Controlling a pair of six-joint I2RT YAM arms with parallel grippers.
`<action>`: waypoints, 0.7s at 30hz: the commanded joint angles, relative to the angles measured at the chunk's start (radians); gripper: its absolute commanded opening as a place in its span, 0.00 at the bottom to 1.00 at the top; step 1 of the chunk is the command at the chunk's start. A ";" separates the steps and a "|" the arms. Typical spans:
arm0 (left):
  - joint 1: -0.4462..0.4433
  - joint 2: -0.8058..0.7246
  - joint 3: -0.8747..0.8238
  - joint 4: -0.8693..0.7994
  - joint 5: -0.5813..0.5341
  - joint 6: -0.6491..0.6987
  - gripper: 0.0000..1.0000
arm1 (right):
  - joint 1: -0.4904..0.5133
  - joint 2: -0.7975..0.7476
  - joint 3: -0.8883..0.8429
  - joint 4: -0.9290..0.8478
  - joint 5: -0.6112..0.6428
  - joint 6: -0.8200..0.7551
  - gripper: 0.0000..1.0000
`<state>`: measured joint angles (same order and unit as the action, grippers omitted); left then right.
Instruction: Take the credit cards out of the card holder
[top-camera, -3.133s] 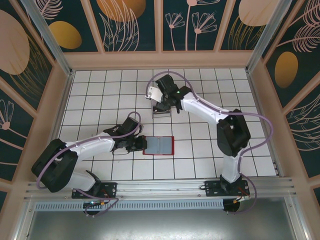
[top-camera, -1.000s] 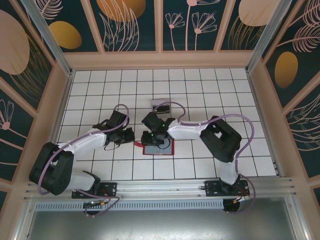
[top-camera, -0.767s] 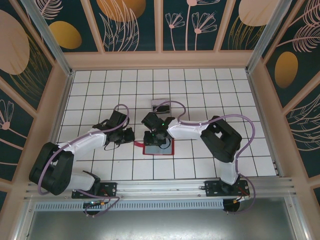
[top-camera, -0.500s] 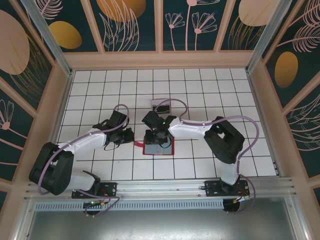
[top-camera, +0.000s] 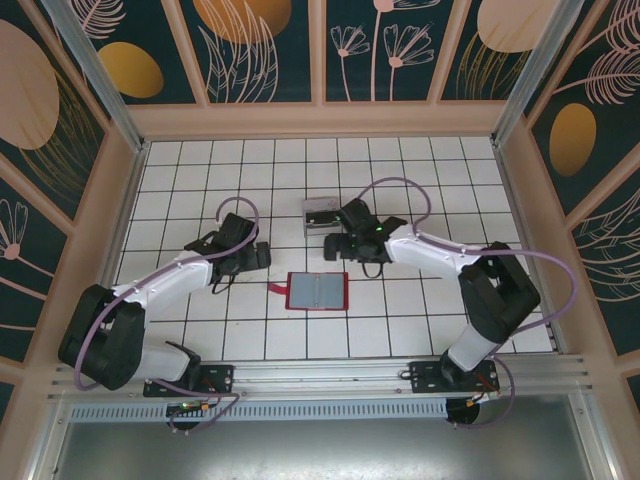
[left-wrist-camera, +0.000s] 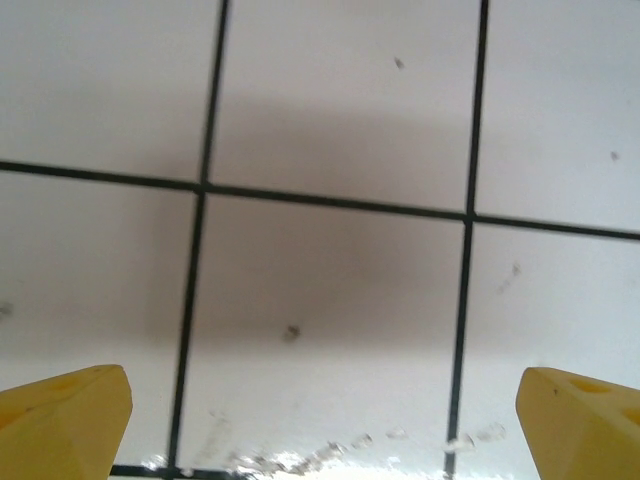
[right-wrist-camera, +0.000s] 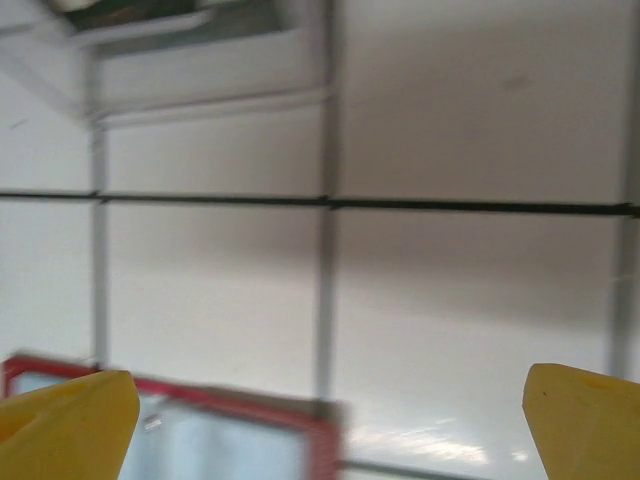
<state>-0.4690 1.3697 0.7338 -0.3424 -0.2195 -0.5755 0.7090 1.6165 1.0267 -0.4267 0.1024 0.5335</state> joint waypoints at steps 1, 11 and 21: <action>0.013 0.006 0.029 0.013 -0.179 0.045 0.99 | -0.075 -0.059 -0.047 0.030 0.117 -0.122 0.99; 0.115 -0.030 -0.081 0.324 -0.517 0.195 0.98 | -0.269 -0.154 -0.312 0.466 0.441 -0.536 0.99; 0.260 -0.091 -0.379 0.968 -0.415 0.427 0.99 | -0.524 -0.302 -0.683 1.143 0.185 -0.661 0.99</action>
<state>-0.2230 1.2808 0.4274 0.3183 -0.6594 -0.2653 0.2344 1.3575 0.4198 0.4049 0.3767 -0.0834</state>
